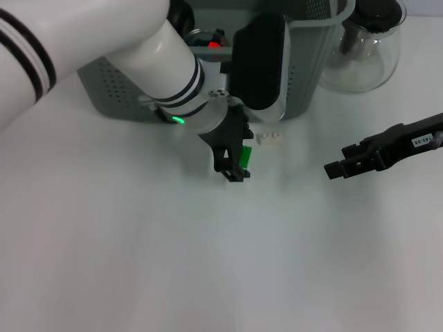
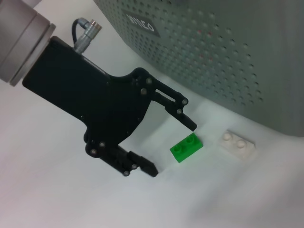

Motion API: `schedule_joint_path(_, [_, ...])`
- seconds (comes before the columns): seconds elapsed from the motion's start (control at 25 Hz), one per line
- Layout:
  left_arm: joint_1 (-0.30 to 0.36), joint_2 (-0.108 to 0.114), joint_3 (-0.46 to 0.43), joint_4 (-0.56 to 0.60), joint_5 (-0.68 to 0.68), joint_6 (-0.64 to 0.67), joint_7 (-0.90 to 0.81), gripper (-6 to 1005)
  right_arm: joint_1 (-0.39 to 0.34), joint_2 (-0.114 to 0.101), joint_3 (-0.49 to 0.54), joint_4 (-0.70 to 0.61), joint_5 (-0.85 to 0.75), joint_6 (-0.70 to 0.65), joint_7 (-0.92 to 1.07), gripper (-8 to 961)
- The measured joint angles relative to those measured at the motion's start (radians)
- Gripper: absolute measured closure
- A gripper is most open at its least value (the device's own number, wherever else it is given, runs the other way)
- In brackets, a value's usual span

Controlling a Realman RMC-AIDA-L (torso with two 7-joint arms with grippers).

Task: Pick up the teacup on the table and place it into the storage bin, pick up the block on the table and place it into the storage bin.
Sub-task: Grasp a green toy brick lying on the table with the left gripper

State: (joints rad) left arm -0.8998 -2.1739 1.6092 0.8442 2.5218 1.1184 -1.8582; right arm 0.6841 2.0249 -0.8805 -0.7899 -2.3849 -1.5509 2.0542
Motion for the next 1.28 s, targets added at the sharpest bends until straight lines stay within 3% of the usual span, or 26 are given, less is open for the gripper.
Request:
schedule_joint_path(0.4, [-0.101, 0.001, 0.009, -0.136, 0.007, -0.049, 0.005, 420, 0.002, 0.0, 0.0, 0.0, -0.002, 0.001, -0.003, 209])
schedule_joint_path(1.28, [-0.129, -0.003, 0.065, -0.18, 0.006, -0.077, 0.018, 421, 0.003, 0.002, 0.0, 0.0, -0.002, 0.009, -0.004, 209])
